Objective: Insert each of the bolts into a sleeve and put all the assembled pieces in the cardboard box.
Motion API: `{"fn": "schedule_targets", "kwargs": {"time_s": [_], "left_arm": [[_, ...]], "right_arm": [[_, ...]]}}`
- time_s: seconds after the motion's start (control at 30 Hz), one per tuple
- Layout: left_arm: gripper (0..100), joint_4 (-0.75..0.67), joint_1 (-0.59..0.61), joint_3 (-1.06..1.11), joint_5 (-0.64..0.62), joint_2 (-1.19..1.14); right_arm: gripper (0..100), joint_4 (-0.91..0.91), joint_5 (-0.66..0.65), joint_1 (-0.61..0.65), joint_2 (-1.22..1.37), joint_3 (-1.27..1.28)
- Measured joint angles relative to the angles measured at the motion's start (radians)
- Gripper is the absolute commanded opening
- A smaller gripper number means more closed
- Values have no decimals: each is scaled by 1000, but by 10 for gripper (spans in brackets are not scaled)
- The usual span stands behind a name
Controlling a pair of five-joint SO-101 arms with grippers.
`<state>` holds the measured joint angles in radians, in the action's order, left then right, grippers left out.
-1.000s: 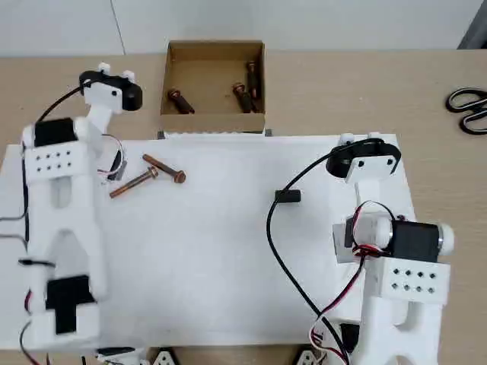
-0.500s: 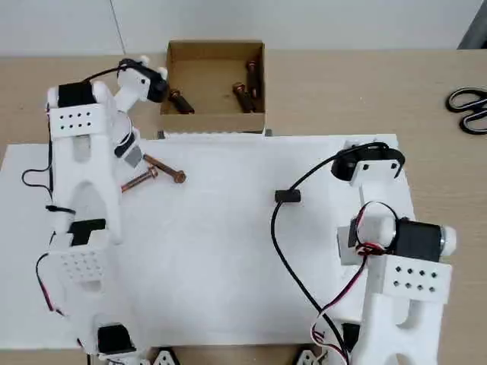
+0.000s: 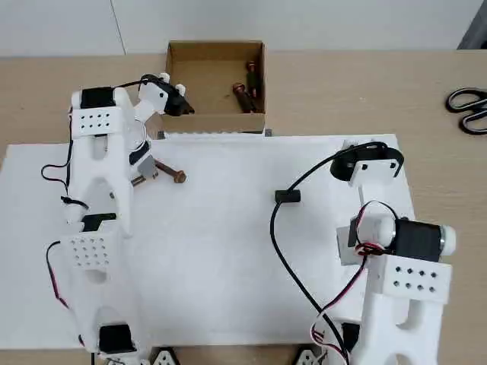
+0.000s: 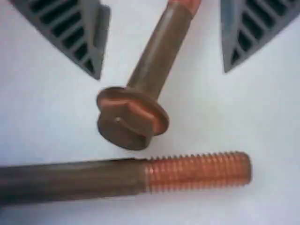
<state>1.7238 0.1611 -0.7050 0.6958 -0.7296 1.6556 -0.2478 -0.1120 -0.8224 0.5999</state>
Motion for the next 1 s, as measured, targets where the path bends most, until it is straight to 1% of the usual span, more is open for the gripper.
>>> {"fn": "schedule_targets", "kwargs": {"time_s": [0.3, 0.37, 0.5, 0.53, 0.77, 0.93, 1.0], "left_arm": [[156, 0, -9, -20, 6, -114], [119, 0, -9, -29, 6, -127], [12, 15, -20, -37, 37, -146], [3, 17, -21, -37, 40, -147], [5, 21, -25, -37, 38, -153], [5, 21, -23, -80, 41, -157], [5, 20, -14, -81, 21, -132]], "right_arm": [[4, -3, 0, 0, 0, 0], [4, -3, 0, 0, 0, 0], [4, -3, 0, 0, 0, 0], [4, -3, 0, 0, 0, 0], [4, -3, 0, 0, 0, 0], [4, -3, 0, 0, 0, 0], [4, -3, 0, 0, 0, 0]]}}
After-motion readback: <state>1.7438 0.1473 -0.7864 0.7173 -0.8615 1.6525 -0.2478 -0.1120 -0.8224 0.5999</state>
